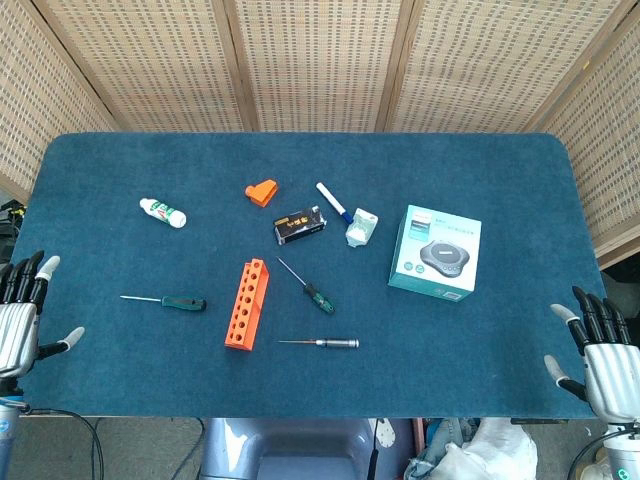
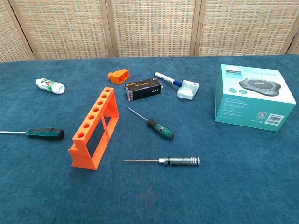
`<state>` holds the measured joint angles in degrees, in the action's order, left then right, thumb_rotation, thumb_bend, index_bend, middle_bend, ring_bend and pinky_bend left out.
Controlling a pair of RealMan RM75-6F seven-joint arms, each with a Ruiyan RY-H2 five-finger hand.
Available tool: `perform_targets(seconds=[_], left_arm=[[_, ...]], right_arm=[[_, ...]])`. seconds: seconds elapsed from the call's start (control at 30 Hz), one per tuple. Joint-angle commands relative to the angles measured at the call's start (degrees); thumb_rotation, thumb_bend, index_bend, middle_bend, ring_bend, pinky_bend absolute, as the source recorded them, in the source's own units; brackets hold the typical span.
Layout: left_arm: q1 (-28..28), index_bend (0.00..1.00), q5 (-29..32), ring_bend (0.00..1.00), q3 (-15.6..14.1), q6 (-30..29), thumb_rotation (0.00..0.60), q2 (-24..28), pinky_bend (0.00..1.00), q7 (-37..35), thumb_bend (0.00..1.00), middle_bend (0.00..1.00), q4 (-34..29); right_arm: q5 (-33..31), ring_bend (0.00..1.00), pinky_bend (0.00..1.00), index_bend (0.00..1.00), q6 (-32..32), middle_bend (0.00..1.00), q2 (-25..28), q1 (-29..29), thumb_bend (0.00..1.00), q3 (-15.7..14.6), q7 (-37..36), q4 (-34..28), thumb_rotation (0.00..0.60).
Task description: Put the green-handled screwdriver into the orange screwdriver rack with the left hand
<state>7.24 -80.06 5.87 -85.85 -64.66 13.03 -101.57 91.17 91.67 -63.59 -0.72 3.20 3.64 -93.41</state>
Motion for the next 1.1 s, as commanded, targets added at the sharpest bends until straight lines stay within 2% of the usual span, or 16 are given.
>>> perform_targets(seconds=[0.03,0.57,0.83,0.97,1.1], left_arm=[[0.1,0.07,0.1,0.0,0.0,0.2,0.6,0.0,0.0,-0.1,0.07,0.0,0.1],[0.8,0.1,0.3,0.0,0.1,1.2,0.6,-0.3,0.0,0.4,0.09,0.0,-0.1],[3.1,0.24,0.1,0.0,0.9,3.9,0.6,0.8,0.0,2.1,0.11,0.0,-1.8],[4.6,0.26,0.4,0.0,1.8,5.6,0.6,1.5,0.0,2.1,0.13,0.0,-3.3],[7.0,0.29,3.0,0.0,2.1,10.2,0.6,1.2,0.0,2.5,0.15,0.0,-3.4]], right_arm=[[-0.2,0.0,0.0,0.17,0.0,0.0,0.0,0.0,0.26,0.0,0.1,0.0,0.6],[-0.7,0.0,0.0,0.17,-0.6,0.0,0.0,0.0,0.26,-0.1,-0.1,0.3,0.6],[-1.2,0.0,0.0,0.17,-0.5,0.0,0.2,0.2,0.26,0.1,-0.4,0.2,0.6],[-1.4,0.0,0.0,0.17,-0.5,0.0,0.3,0.2,0.26,0.2,-0.7,0.2,0.6],[-1.5,0.0,0.0,0.17,-0.8,0.0,0.3,0.1,0.26,0.1,-0.9,0.3,0.6]])
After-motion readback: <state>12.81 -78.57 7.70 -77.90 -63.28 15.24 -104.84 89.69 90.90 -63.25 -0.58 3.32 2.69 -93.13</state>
